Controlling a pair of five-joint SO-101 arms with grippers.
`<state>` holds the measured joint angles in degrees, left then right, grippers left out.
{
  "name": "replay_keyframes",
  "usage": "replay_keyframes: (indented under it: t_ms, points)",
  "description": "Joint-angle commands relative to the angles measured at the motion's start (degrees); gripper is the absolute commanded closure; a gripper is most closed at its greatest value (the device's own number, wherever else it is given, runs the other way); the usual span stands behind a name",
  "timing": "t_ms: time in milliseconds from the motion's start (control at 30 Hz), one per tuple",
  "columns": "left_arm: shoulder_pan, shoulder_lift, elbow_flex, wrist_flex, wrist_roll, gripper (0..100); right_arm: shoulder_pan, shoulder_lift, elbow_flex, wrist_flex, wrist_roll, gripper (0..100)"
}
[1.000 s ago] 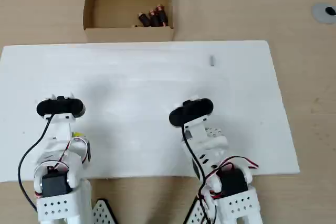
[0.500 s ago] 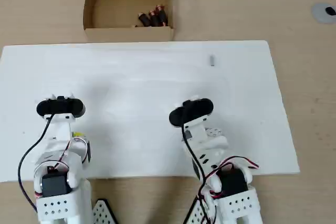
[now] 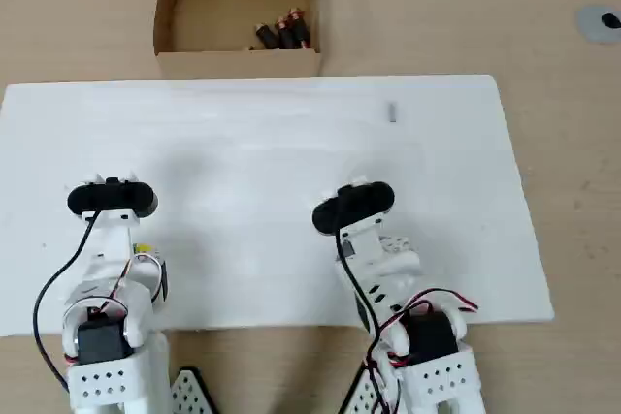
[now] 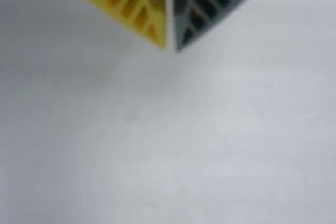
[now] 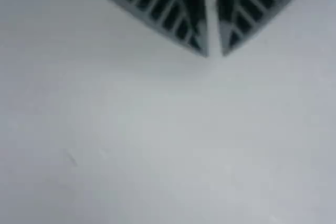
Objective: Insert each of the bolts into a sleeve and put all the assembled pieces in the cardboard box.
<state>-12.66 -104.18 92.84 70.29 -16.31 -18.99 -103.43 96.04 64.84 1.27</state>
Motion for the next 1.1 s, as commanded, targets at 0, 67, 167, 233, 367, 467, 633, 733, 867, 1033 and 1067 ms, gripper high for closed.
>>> replay_keyframes:
  t_ms: [0,67,167,233,367,467,633,733,867,1033,1067]
  points:
    - [-0.7,-0.31,-0.35,-0.97,-0.18,99,0.48,-6.64,-0.13,-1.05,0.44,98.9]
    - [-0.7,-0.31,-0.35,-0.97,-0.18,99,0.48,-6.64,-0.13,-1.05,0.44,98.9]
    - [-0.7,-0.31,-0.35,-0.97,-0.18,99,0.48,-6.64,-0.13,-1.05,0.44,98.9]
    - [-0.7,-0.31,-0.35,-0.97,-0.18,99,0.48,-6.64,-0.13,-1.05,0.44,98.9]
    - [-0.7,-0.31,-0.35,-0.97,-0.18,99,0.48,-6.64,-0.13,-1.05,0.44,98.9]
    - [-0.7,-0.31,-0.35,-0.97,-0.18,99,0.48,-6.64,-0.13,-1.05,0.44,98.9]
    - [-0.7,-0.31,-0.35,-0.97,-0.18,99,0.48,-6.64,-0.13,-1.05,0.44,98.9]
    - [-0.7,-0.31,-0.35,-0.97,-0.18,99,0.48,-6.64,-0.13,-1.05,0.44,98.9]
    - [-0.7,-0.31,-0.35,-0.97,-0.18,99,0.48,-6.64,-0.13,-1.05,0.44,98.9]
    - [-0.7,-0.31,-0.35,-0.97,-0.18,99,0.48,-6.64,-0.13,-1.05,0.44,98.9]
    - [-0.7,-0.31,-0.35,-0.97,-0.18,99,0.48,-6.64,-0.13,-1.05,0.44,98.9]
